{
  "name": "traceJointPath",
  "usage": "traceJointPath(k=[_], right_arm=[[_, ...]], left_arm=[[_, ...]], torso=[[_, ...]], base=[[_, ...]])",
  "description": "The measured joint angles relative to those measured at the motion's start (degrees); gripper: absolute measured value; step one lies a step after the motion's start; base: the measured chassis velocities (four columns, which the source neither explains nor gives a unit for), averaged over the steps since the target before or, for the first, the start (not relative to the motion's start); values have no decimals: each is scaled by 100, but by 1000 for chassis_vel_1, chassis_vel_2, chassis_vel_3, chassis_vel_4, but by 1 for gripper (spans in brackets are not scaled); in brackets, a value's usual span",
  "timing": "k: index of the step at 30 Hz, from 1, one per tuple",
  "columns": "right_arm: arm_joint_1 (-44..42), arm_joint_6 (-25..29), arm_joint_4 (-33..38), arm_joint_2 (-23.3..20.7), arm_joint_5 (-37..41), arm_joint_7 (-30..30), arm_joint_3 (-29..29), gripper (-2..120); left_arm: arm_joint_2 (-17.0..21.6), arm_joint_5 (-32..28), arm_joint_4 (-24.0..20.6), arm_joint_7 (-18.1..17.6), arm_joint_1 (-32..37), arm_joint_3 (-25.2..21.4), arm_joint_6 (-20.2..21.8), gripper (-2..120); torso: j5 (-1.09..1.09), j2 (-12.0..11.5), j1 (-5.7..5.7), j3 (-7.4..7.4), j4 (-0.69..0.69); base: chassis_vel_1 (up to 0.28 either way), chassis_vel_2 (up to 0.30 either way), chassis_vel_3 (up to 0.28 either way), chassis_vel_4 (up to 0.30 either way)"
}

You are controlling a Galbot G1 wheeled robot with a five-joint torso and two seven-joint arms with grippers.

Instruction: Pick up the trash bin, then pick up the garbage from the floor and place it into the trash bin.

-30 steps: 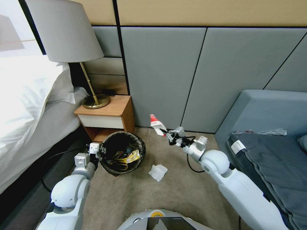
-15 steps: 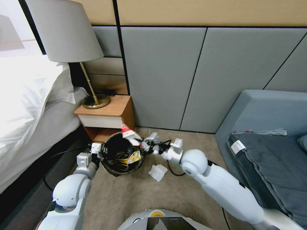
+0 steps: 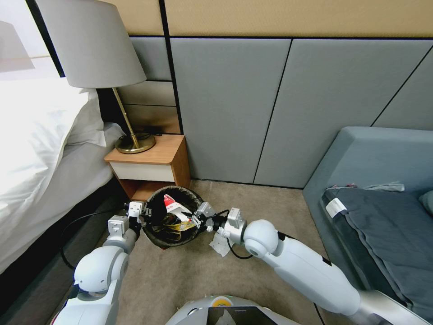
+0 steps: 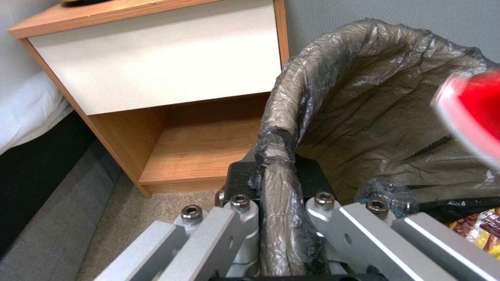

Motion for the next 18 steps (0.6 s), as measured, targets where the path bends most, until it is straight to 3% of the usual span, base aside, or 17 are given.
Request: traceJointPath(k=[5, 8, 18], right_arm=[[18, -70, -15, 35, 5, 256, -37, 14], [44, -114, -41, 110, 30, 537, -93, 28], [104, -125, 6, 205, 104, 641, -117, 61]], left_arm=[[3, 0, 0, 4, -5, -9, 1, 4], [1, -1, 2, 8, -11, -11, 1, 4], [-18, 6, 27, 11, -23, -2, 2, 4]], torso=[[0, 0, 0, 0, -1], [0, 0, 0, 0, 0], [0, 0, 0, 0, 0]], base=[[0, 0, 0, 0], [0, 0, 0, 0], [0, 0, 0, 0]])
